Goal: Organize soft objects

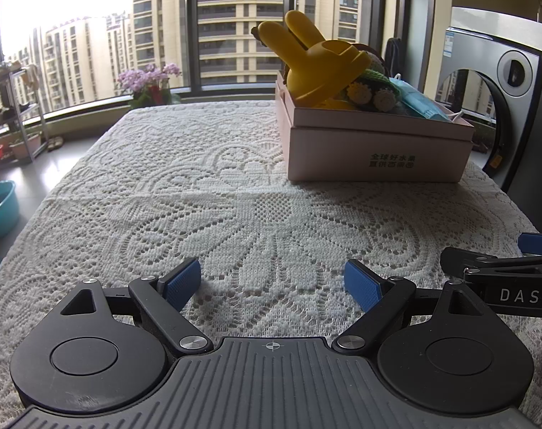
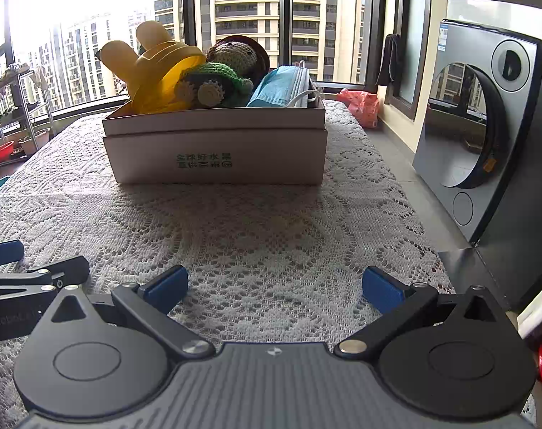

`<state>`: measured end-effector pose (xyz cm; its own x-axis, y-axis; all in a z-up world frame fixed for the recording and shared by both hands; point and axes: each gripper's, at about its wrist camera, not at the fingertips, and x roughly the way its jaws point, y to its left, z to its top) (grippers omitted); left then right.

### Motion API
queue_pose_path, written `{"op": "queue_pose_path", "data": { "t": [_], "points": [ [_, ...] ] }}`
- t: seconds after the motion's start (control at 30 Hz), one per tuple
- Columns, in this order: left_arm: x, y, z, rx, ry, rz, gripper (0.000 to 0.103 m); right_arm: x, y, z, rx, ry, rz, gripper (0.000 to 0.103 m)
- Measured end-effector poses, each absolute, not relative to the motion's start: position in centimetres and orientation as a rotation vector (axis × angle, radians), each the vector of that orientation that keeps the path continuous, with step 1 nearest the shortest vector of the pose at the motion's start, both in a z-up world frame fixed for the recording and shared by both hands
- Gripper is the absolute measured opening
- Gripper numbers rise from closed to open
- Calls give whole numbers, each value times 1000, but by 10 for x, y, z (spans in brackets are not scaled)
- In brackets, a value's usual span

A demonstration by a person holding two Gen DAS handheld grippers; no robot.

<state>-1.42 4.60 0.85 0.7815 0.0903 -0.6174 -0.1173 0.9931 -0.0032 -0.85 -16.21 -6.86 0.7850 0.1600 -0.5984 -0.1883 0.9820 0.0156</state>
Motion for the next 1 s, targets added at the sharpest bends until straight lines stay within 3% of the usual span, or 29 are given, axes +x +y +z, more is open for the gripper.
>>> {"op": "queue_pose_path", "data": {
  "t": [1.0],
  "points": [
    [-13, 45, 8, -33, 668, 93, 94, -8, -161, -69, -48, 642, 188, 103]
  ]
}}
